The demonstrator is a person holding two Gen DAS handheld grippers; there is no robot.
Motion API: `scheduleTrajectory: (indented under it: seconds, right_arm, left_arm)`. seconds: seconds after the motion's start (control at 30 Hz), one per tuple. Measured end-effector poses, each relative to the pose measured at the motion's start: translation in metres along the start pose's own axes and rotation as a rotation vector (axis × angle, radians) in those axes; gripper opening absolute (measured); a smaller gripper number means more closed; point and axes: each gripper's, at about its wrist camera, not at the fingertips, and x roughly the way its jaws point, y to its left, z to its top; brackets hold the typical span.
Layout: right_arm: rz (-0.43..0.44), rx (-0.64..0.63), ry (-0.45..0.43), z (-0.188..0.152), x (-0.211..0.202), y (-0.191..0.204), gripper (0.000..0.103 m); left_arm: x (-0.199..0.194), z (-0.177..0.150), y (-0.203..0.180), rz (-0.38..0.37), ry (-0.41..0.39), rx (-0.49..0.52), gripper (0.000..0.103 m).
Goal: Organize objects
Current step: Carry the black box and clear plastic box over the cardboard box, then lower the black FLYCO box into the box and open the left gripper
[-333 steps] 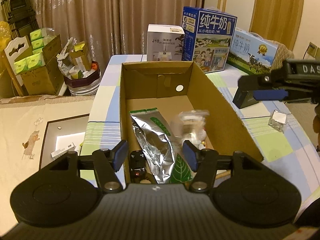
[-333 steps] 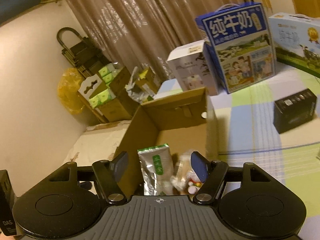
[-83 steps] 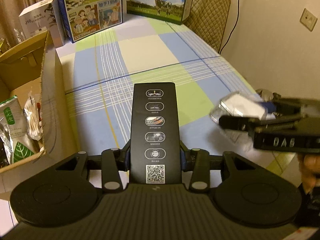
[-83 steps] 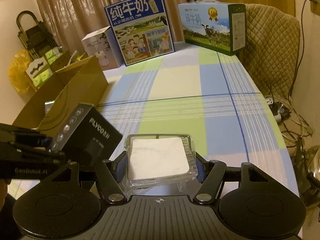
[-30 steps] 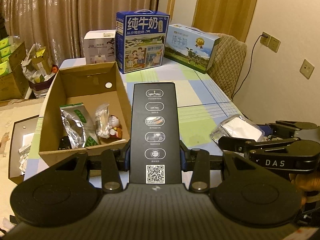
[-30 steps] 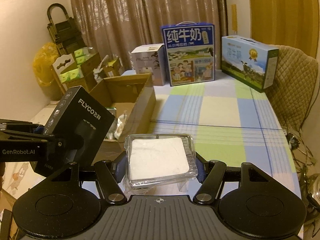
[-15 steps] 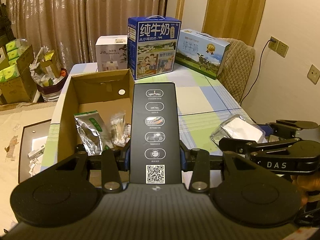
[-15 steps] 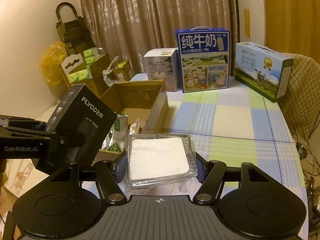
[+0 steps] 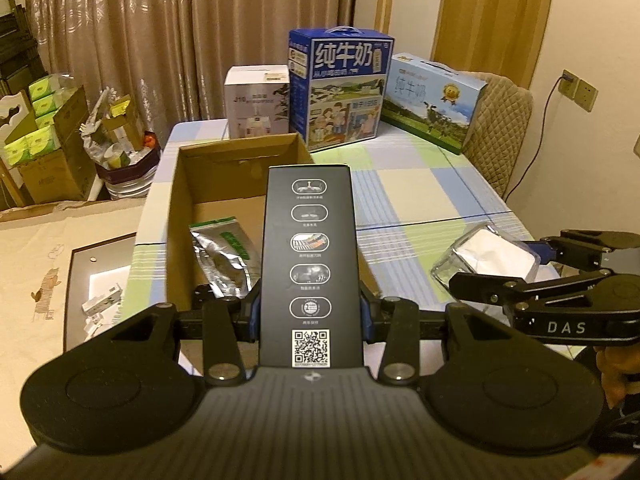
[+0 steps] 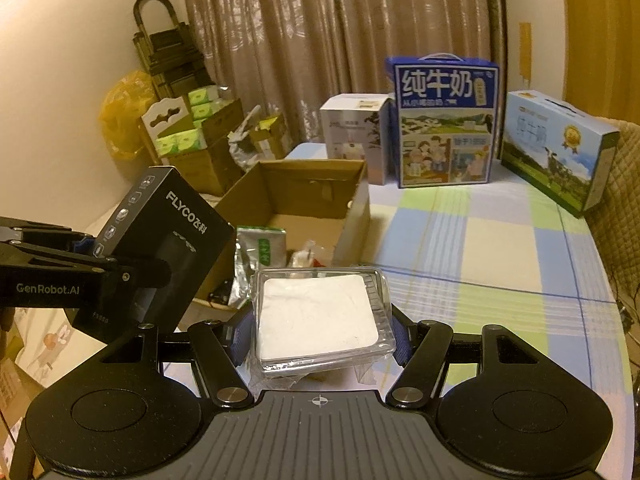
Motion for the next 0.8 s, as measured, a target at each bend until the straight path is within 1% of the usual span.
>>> scheduleTrajectory:
  seconds: [0.4,0.7,0.8]
  right_arm:
    - [0.024,-0.031,0.012,0.017,0.025,0.013,0.062]
    - [0.029,-0.042,0.002,0.042,0.048,0.015,0.062]
    - [0.034,-0.046,0.004,0.05,0.058,0.015,0.062]
  left_arm:
    - [0.005,0.006,0.029,0.019,0.002,-0.015,0.038]
    - [0.016,0.028,0.062,0.064,-0.004,-0.032,0.038]
    - [0.023,0.036,0.07,0.068,0.0,-0.033,0.038]
